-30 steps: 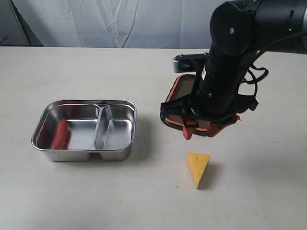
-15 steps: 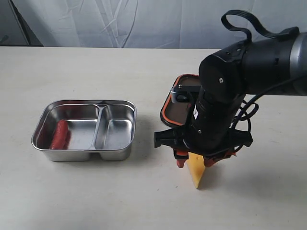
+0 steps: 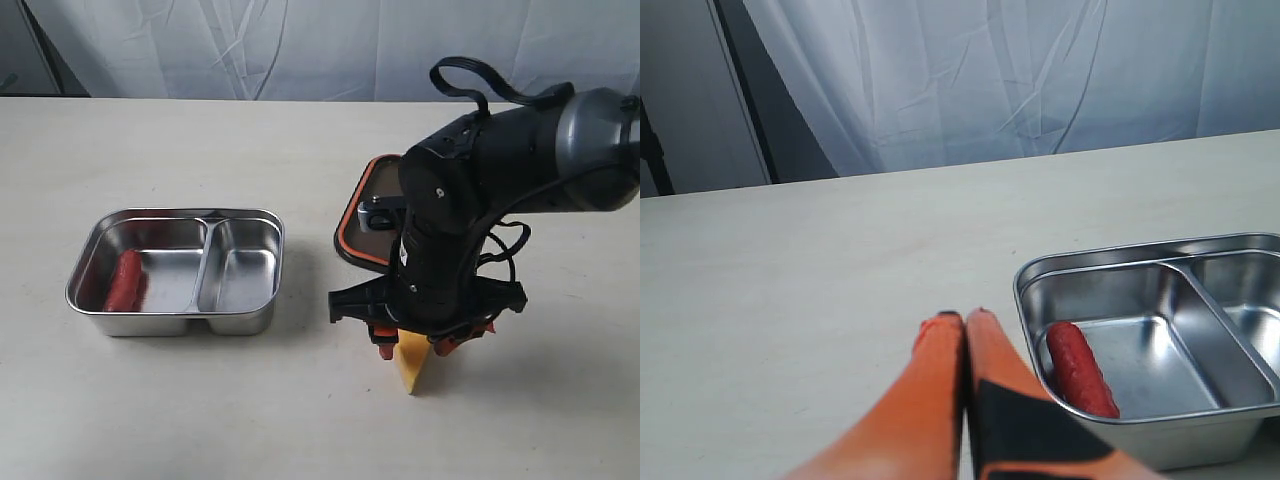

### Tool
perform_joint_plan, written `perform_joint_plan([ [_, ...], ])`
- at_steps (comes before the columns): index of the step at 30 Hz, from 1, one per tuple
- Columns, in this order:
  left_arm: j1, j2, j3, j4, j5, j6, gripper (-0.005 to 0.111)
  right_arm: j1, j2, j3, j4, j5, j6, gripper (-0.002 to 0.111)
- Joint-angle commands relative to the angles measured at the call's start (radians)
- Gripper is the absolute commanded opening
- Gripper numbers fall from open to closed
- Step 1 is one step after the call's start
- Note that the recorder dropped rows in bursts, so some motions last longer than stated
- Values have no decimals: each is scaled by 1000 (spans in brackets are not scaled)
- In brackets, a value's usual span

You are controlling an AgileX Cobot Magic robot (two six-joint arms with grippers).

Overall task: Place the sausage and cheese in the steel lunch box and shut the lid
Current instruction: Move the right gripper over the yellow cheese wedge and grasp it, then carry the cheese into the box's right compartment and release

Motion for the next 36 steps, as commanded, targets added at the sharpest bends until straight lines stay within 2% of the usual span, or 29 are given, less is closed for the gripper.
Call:
perform_joint_plan([
  [1, 0, -6, 4, -1, 1, 0, 0, 0, 35, 1, -15, -31, 3, 54],
  [14, 0, -6, 4, -1, 1, 0, 0, 0, 110, 1, -28, -86, 3, 50],
  [16, 0, -6, 4, -1, 1, 0, 0, 0, 110, 1, -29, -86, 3, 41],
  [17, 0, -6, 4, -1, 1, 0, 0, 0, 110, 1, -36, -86, 3, 30],
  [19, 0, -6, 4, -1, 1, 0, 0, 0, 110, 1, -39, -86, 3, 18],
  [23, 0, -6, 4, -1, 1, 0, 0, 0, 89, 1, -46, -89, 3, 0],
  [30, 0, -6, 4, -1, 1, 0, 0, 0, -57, -44, -49, -308, -2, -1],
  [36, 0, -6, 4, -1, 1, 0, 0, 0, 15, -263, -6, -331, -134, -1],
])
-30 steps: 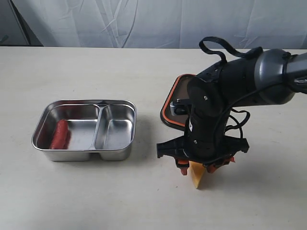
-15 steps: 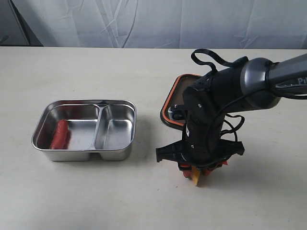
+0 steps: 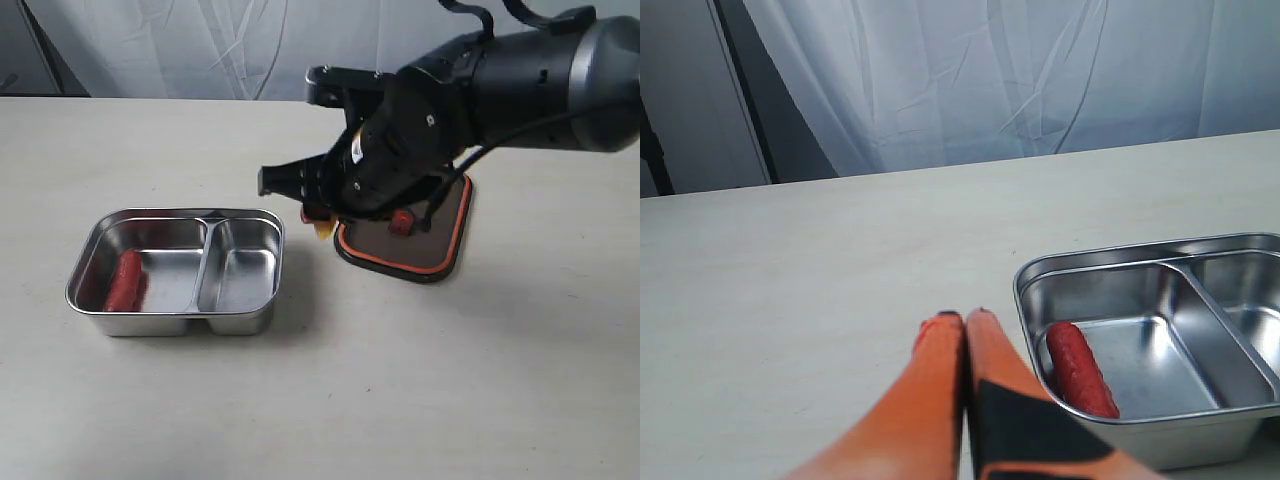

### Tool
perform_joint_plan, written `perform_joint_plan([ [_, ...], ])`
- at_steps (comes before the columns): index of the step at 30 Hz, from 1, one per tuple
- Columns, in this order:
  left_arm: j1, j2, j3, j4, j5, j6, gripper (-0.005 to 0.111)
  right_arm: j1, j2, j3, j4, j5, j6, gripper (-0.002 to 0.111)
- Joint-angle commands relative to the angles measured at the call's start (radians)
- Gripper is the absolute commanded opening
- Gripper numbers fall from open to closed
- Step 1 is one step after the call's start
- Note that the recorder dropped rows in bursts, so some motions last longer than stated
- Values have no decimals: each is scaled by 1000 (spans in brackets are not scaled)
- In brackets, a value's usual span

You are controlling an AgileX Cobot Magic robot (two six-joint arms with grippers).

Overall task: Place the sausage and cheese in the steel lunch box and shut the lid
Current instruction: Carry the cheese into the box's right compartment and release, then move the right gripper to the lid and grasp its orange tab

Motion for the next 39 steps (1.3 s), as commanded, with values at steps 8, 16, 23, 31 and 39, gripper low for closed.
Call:
perform_joint_plan([
  [8, 0, -6, 4, -1, 1, 0, 0, 0, 195, -244, 265, 104, -327, -1],
  [16, 0, -6, 4, -1, 1, 0, 0, 0, 285, -312, 391, 219, -479, -1],
  [23, 0, -6, 4, -1, 1, 0, 0, 0, 298, -339, 435, 220, -553, 38],
  [31, 0, -6, 4, -1, 1, 0, 0, 0, 299, -343, 430, 257, -553, 46],
  [39, 0, -6, 4, -1, 1, 0, 0, -82, 244, -343, 176, 366, -318, 46],
])
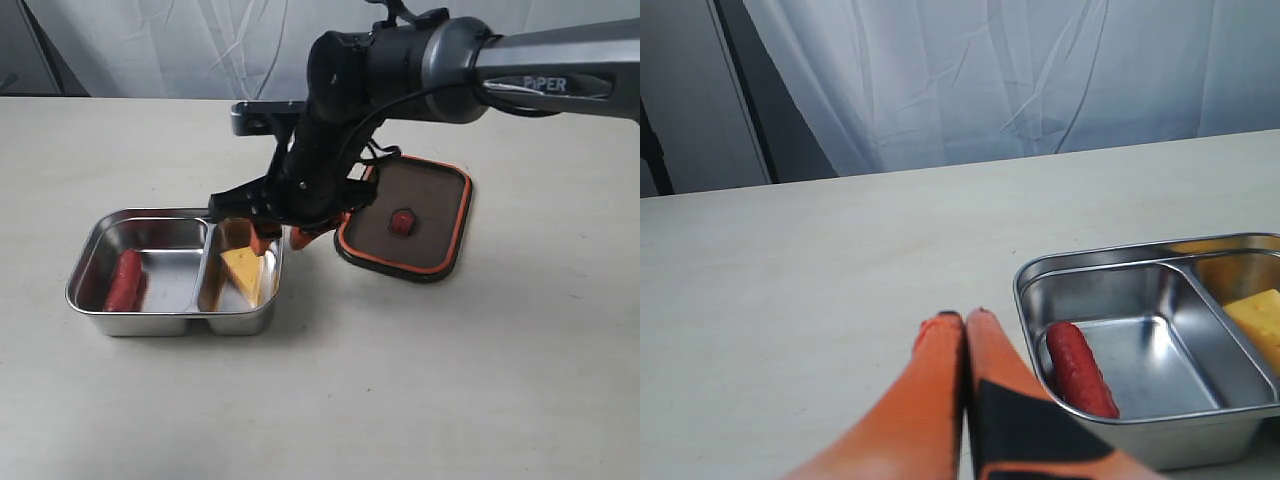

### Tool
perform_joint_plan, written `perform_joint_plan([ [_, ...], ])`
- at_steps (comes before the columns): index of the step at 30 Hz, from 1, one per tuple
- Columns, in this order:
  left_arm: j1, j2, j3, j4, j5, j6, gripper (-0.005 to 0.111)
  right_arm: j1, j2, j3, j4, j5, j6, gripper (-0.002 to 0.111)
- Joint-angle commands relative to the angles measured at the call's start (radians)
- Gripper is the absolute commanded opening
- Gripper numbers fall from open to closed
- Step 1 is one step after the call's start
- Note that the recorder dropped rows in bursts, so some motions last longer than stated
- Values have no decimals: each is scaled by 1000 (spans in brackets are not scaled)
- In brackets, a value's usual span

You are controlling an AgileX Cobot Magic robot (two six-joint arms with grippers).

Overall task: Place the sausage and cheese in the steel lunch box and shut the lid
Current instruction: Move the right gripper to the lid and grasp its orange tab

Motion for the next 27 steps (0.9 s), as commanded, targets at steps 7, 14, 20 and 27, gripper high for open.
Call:
perform_joint_plan([
  [7, 0, -6, 4, -1, 1, 0, 0, -292, -44, -4, -157, 181, 136, 46],
  [14, 0, -6, 4, -1, 1, 0, 0, -359, -30, -4, -303, 136, 228, 46],
  [20, 0, -6, 4, -1, 1, 0, 0, -359, 37, -4, -362, 144, 254, 46],
  [27, 0, -6, 4, -1, 1, 0, 0, -359, 102, -4, -434, 116, 287, 46],
])
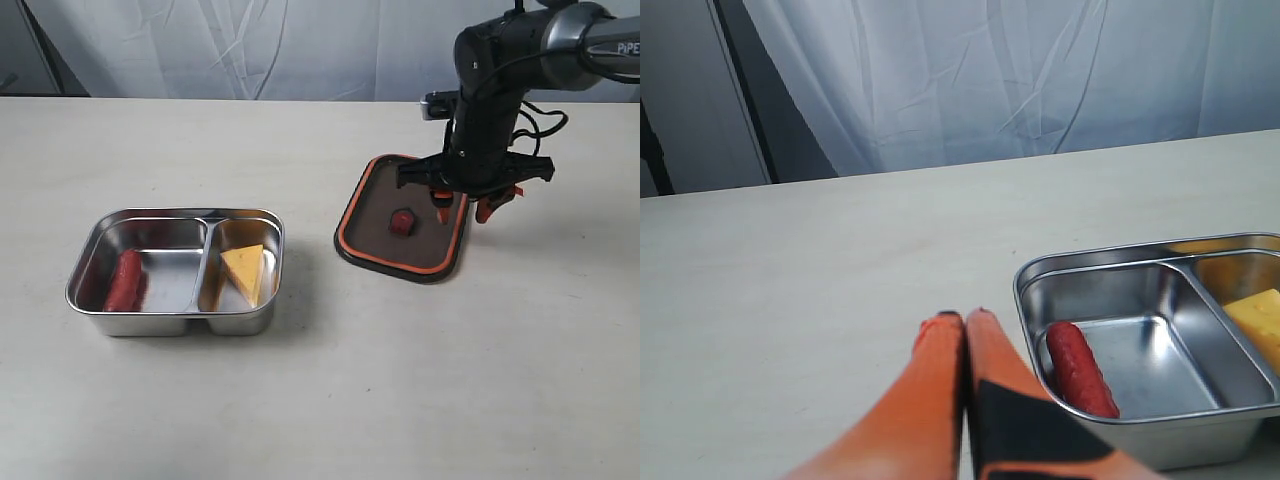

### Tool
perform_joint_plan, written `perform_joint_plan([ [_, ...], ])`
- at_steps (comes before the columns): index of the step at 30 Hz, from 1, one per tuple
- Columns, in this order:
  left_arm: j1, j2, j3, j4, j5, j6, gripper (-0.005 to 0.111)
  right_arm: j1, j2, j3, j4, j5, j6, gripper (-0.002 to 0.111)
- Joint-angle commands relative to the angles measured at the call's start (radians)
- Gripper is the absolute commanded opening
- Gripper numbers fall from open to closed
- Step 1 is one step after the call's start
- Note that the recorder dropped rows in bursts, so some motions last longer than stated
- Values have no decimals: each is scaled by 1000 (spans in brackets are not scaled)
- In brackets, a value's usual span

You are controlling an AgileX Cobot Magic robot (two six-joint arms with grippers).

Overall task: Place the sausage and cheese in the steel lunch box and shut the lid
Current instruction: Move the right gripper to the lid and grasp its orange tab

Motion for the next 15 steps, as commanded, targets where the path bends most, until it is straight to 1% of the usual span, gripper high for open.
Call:
perform_joint_plan([
  [1, 0, -6, 4, -1, 1, 0, 0, -5, 32, -4, -26, -34, 18, 46],
  [7, 0, -6, 4, -1, 1, 0, 0, -5, 68, -4, -20, -56, 20, 46],
  [15, 0, -6, 4, -1, 1, 0, 0, -5, 98, -4, -22, -36, 36, 45],
])
